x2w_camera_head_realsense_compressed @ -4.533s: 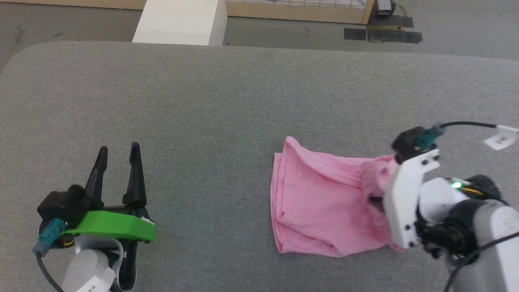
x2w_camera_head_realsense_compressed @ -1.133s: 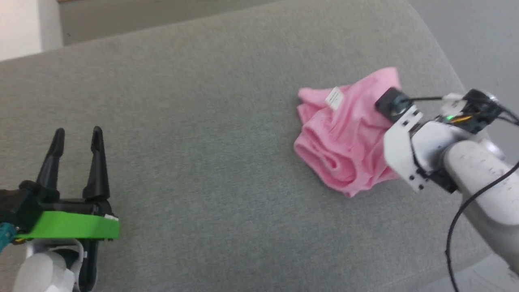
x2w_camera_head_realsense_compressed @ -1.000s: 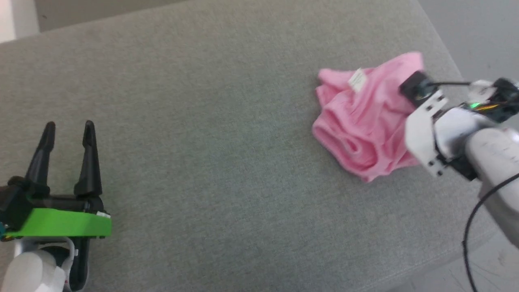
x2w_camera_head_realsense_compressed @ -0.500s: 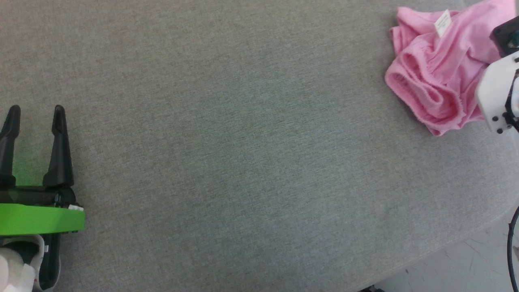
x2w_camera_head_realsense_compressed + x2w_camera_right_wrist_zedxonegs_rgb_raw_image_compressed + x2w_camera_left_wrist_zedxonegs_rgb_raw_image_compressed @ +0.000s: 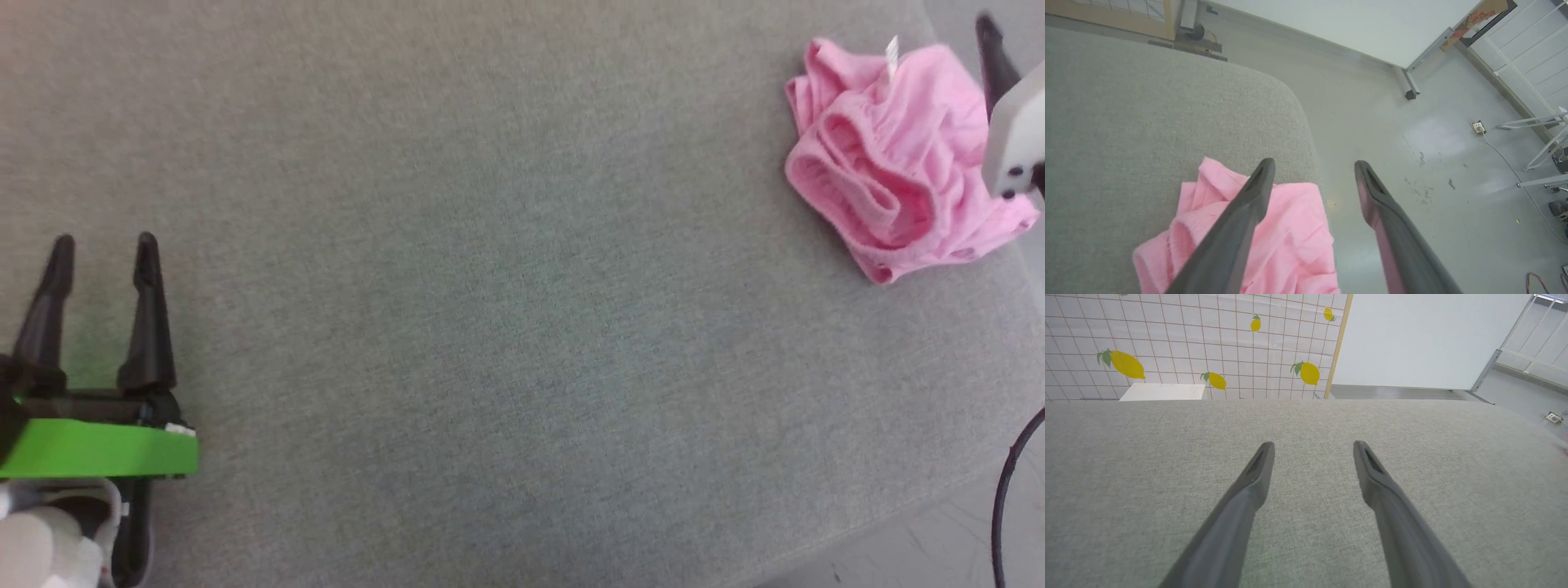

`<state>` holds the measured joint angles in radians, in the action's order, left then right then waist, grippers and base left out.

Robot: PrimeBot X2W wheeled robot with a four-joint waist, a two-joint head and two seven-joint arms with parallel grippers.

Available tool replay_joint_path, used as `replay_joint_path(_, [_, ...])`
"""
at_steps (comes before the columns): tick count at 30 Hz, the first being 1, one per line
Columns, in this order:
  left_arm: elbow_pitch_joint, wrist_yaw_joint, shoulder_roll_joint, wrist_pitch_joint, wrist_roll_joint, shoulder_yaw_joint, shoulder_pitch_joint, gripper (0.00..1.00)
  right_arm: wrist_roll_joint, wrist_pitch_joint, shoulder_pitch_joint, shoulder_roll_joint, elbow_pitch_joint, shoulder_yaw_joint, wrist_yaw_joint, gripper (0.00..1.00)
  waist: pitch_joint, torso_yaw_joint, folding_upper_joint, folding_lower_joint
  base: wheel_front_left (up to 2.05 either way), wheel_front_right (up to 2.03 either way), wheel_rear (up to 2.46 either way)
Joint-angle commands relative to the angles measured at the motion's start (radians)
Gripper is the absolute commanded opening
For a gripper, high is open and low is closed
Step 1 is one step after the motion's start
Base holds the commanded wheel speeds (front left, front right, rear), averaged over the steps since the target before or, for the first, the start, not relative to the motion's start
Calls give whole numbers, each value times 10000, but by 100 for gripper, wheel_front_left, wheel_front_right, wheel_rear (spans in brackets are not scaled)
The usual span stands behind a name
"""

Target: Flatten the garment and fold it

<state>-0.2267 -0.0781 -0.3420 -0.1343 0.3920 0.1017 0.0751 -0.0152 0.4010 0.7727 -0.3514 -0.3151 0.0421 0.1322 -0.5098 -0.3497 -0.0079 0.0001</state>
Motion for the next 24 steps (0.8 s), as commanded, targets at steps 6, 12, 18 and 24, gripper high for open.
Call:
replay_joint_path(6, [653,235,380,-276,-4,-238,16,100,-1015,-1504,-235,1653,1562,1011,-15,100,1836,692,79,-1,0,0,0])
replay_joint_path(12, [1340,539,683,-370,-108,-428,273,100,-1657,-2840,-807,2664,2653,793,-15,100,2934,1364,79,-1,0,0,0])
replay_joint_path(18, [1995,940,909,-375,-305,-557,457,100,-2311,-3970,-1969,2991,2956,315,-15,100,3696,2104,79,-1,0,0,0])
replay_joint_path(24, [2459,1150,1132,-486,-321,-653,579,100,-3222,-5426,-3129,3008,2311,-42,-15,100,4154,2640,79,-1,0,0,0])
